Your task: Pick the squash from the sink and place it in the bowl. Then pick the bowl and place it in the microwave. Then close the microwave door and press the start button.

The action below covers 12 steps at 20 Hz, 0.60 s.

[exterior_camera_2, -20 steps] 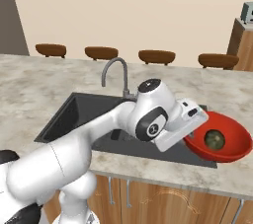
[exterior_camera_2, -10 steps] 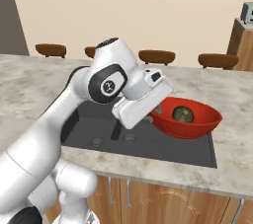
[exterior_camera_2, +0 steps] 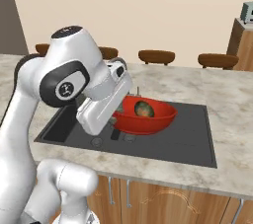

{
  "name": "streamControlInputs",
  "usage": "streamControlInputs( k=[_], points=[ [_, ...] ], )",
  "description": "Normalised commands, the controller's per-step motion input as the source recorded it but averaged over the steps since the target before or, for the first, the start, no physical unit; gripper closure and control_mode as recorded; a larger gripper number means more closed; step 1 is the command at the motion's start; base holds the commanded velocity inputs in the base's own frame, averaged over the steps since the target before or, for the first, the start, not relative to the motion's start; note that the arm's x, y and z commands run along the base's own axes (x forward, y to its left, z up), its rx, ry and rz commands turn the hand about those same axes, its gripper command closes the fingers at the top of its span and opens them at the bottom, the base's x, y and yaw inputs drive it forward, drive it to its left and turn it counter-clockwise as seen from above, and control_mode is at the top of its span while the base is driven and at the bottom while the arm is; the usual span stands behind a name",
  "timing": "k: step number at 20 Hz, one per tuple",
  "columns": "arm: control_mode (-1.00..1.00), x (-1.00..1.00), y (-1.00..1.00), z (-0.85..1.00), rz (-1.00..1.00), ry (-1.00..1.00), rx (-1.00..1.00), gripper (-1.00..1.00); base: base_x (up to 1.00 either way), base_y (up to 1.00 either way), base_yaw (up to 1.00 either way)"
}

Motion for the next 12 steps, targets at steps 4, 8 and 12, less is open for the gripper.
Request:
streamControlInputs(
  k=[4, 8, 12],
  points=[
    [-1.0, -0.29, 0.94, 0.31, 0.37, -0.12, 0.05, 1.0, 0.0, 0.0, 0.0],
    [-1.0, 0.0, 0.86, 0.54, 0.34, -0.1, 0.0, 1.0, 0.0, 0.0, 0.0],
    [-1.0, 0.07, 0.6, 0.17, 0.24, -0.18, 0.0, 1.0, 0.0, 0.0, 0.0]
  ],
)
